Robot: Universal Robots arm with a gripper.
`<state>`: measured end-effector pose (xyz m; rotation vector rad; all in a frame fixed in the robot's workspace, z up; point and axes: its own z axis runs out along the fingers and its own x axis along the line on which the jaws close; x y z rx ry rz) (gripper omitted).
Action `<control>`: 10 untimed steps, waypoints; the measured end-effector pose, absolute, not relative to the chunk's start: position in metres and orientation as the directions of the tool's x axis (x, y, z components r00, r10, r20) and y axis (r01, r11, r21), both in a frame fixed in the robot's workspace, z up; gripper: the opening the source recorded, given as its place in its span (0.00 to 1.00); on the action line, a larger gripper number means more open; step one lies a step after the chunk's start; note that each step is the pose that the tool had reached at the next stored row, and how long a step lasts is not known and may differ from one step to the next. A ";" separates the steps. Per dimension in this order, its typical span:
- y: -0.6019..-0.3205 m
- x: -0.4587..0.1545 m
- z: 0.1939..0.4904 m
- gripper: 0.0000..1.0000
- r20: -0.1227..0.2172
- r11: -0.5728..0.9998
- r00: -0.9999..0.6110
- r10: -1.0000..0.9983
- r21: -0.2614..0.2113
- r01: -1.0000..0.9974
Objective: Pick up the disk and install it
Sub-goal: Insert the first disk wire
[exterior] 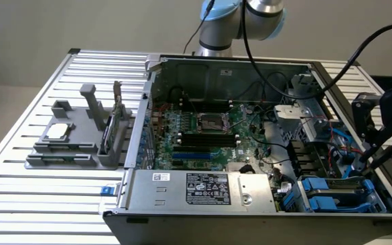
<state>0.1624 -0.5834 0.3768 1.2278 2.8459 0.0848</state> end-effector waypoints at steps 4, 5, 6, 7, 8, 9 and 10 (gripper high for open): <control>-0.583 0.162 0.375 0.22 -0.017 0.663 -0.664 0.748 0.065 0.746; -0.583 0.162 0.374 0.22 -0.017 0.658 -0.658 0.753 0.065 0.750; -0.583 0.162 0.374 0.22 -0.017 0.652 -0.653 0.757 0.065 0.755; -0.584 0.162 0.373 0.22 -0.018 0.647 -0.647 0.762 0.065 0.760; -0.584 0.162 0.373 0.22 -0.018 0.642 -0.642 0.766 0.065 0.764; -0.584 0.162 0.372 0.22 -0.018 0.636 -0.637 0.771 0.064 0.769; -0.584 0.162 0.372 0.22 -0.019 0.631 -0.631 0.775 0.064 0.773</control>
